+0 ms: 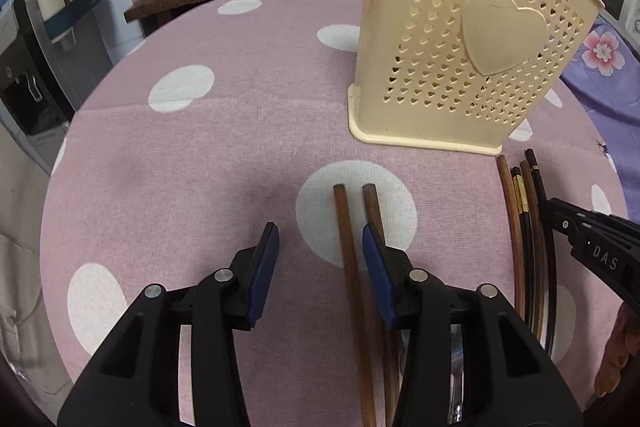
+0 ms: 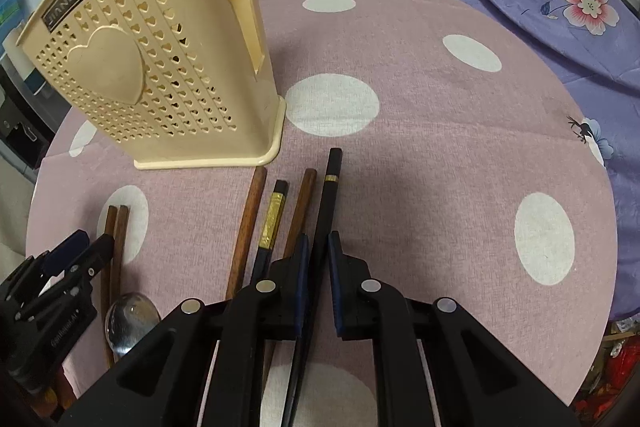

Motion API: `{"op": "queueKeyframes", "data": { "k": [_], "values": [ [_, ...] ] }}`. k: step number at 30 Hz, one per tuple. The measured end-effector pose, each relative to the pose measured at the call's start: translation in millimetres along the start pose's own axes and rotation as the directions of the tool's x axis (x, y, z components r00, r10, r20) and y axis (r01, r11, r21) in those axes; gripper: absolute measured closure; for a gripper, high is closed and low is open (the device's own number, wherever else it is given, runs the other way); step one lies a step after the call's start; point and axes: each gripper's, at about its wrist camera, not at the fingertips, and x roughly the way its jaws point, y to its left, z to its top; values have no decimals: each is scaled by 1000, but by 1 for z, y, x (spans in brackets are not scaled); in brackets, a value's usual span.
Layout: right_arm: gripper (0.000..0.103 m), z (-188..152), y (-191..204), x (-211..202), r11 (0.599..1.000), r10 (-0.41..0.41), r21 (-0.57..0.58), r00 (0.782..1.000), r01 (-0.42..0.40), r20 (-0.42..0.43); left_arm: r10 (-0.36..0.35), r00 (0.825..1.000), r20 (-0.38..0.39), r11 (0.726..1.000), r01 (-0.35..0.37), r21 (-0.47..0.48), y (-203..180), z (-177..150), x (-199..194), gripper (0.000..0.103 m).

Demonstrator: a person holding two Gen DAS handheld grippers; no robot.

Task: Organize utensils
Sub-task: 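Grasp and lift the black chopstick with right tool while left lifts brown chopstick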

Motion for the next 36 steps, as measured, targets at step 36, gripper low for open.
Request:
{"op": "queueKeyframes", "data": {
  "k": [36],
  "values": [
    [96, -11, -40, -133, 954, 297, -47, 902, -297, 314, -125, 963, 240, 989, 139, -42, 16, 10, -131, 95]
  ]
}}
